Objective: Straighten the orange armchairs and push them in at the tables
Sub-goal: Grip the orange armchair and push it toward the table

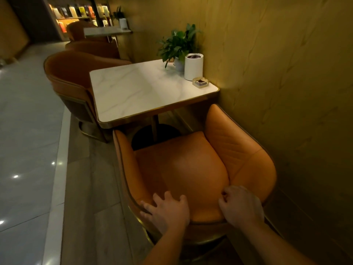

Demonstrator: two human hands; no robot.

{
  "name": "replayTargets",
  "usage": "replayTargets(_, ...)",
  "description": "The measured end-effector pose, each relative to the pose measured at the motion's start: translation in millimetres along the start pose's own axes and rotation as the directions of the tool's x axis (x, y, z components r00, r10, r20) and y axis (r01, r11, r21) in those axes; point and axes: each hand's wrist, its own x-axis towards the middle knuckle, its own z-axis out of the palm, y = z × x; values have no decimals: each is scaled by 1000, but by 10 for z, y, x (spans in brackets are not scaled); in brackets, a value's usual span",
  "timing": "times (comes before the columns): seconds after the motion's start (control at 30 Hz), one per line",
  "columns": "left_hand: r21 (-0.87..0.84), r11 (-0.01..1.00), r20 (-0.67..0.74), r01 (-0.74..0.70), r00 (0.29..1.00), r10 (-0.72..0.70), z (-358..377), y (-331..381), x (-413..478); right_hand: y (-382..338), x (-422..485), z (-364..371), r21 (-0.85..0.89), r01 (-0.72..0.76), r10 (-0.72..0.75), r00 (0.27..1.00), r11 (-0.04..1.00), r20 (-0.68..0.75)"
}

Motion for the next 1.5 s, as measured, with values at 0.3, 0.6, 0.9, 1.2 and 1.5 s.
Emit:
replayTargets(0.3,7,1000,-6,12,1000,-12,25,118,88,36,165,-37,-16,25,-25,999,1000,34)
replayTargets(0.6,43,999,20,16,1000,-17,8,239,171,59,316,-30,-22,11,-10,999,1000,43)
replayTargets(0.9,76,997,90,-26,996,19,-19,239,177,87,381,7,-30,-13,14,998,999,54)
replayTargets(1.2,97,994,97,-48,995,38,15,218,179,121,430,43,-43,4,0,996,999,89)
replayTargets(1.5,56,993,99,-100,991,94,-69,113,149,121,417,-16,-38,71,-66,990,997,128)
